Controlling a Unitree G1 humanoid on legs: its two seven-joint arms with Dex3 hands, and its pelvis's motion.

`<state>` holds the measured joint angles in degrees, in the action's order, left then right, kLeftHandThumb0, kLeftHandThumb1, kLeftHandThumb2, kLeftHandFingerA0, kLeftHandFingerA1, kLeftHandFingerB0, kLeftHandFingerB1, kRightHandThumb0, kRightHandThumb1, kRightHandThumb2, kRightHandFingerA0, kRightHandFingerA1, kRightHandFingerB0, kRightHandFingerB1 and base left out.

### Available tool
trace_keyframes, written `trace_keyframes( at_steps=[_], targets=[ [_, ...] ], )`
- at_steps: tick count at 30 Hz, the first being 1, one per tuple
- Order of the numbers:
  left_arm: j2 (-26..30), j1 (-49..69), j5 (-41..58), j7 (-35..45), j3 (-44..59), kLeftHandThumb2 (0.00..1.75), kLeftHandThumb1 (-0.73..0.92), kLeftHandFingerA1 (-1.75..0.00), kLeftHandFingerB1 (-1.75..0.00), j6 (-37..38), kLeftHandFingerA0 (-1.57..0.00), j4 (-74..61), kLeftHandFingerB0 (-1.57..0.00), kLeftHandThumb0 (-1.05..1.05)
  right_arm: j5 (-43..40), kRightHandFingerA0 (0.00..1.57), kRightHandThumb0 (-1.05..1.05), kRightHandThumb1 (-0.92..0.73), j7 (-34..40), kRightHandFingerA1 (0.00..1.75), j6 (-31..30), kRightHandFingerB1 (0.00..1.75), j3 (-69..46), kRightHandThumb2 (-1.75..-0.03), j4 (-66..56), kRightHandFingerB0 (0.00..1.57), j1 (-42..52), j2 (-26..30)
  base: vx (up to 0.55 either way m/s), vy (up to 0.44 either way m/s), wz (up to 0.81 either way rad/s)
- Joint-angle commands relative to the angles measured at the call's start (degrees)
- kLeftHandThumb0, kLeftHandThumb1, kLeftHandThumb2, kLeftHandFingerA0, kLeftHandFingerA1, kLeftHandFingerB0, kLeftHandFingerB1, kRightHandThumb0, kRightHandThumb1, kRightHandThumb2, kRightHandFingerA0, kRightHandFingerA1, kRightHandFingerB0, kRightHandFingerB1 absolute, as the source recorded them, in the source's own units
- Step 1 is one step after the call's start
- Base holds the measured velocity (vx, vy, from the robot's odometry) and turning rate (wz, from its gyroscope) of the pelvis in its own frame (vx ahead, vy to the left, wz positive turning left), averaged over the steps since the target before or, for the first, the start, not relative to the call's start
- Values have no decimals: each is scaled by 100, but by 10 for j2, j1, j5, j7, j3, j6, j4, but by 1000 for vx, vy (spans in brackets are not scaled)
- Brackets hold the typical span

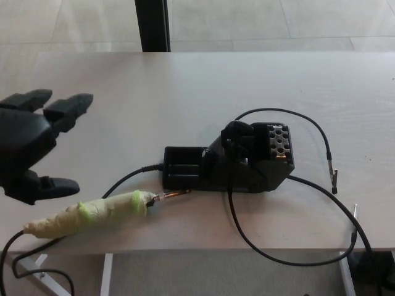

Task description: Use the left hand of the robot to grab the soldering gun kept on the middle of the table and pull it out of its base and keep it on the left side of the base

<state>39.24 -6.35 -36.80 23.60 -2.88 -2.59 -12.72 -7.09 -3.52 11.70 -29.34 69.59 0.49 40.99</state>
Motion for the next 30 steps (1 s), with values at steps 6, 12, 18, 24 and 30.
trace_keyframes(
  at_steps=[6, 12, 18, 24, 30],
  targets=[
    [-126, 137, 431, 118, 552, 90, 57, -26, -14, -293, 0, 7, 0, -94, -21, 82, -51, -58, -12, 66, 2, 35, -11, -57, -1, 39, 7, 11, 0, 0, 0],
    [-183, 240, 343, -79, 574, 86, 56, -26, -12, -153, 0, 270, 0, -97, -23, 82, -52, -59, -13, 68, -1, 35, -13, -58, -1, 38, 10, 11, 0, 0, 0],
    [-227, 241, 357, -170, 579, 79, 68, -36, -8, -126, 0, 492, 0, -67, -26, 78, -52, -60, -12, 66, 5, 36, -17, -58, 2, 38, 17, 2, 0, 0, 0],
    [-241, 266, 322, -129, 533, 63, 78, -69, -55, -167, -17, 544, -32, -53, -29, 77, -50, -60, -12, 66, 3, 35, -20, -58, 7, 39, 15, 6, 0, 0, 0],
    [-212, 221, 337, -164, 576, 63, 78, -75, -63, -188, -20, 558, -37, -49, -25, 78, -53, -58, -15, 69, 5, 35, -18, -58, 8, 37, 21, 7, 0, 0, 0]
  ],
)
